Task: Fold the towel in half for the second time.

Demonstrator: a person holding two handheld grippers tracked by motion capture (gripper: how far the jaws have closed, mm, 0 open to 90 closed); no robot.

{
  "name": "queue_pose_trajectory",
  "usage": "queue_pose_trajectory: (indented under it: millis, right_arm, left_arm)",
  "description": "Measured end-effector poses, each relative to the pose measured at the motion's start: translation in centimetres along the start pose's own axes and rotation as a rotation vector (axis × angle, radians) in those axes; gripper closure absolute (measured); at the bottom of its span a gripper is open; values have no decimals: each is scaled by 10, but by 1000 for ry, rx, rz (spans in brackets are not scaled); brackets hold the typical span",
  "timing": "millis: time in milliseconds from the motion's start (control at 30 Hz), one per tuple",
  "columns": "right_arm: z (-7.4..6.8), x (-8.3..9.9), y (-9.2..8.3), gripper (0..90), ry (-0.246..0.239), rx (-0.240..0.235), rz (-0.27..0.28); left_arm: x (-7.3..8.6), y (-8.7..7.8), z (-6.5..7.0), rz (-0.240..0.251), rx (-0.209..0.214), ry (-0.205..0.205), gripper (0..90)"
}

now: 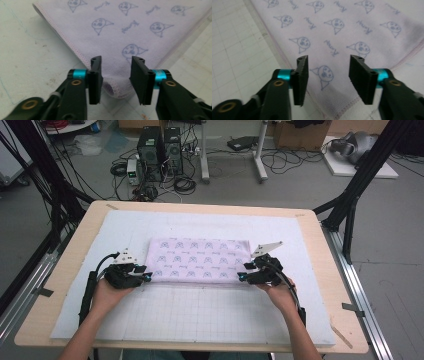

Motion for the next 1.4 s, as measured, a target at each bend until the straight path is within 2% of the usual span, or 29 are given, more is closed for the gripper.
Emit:
queue_pose_trajectory:
  millis: [100, 167, 267, 333, 367, 600, 733, 1000, 1267, 1400]
  right_arm:
    - [1, 1, -3, 323, 26, 22, 1]
    - [1, 2, -7, 253, 49, 25, 4]
    - [-3, 2, -14, 200, 39, 42, 21]
    - [-7, 1, -19, 158, 30, 59, 36]
    - [-9, 0, -21, 141, 29, 69, 49]
    - [-17, -1, -32, 119, 29, 49, 120]
    - [-20, 9, -33, 119, 44, 51, 119]
    - [-26, 29, -42, 119, 57, 57, 138]
    - [-31, 38, -54, 119, 67, 66, 169]
    - [-34, 43, -61, 119, 53, 79, 175]
  left_arm:
    - [1, -8, 3, 30, -11, -29, 449]
    - [3, -14, 4, 53, -21, -33, 397]
    - [6, -21, 6, 77, -14, -60, 321]
    - [7, -24, 7, 75, 9, -67, 315]
    - [7, -26, 8, 77, 4, -62, 297]
    - [4, -32, 13, 98, -2, -50, 221]
    - [4, -34, 15, 97, 5, -60, 194]
    - [11, -43, 21, 94, -7, -41, 196]
    - [17, -53, 25, 105, -14, -32, 195]
    - [21, -57, 26, 108, -33, -25, 195]
Point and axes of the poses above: each handheld gripper's, and its own axes: y roughly forward along the jaws, x roughly out of its underside, z roughly to its right, the point moved 4 cm from there along y, roughly forward along the jaws, and after that the axes turned 2 degrees about -x, right-handed, at the moved point
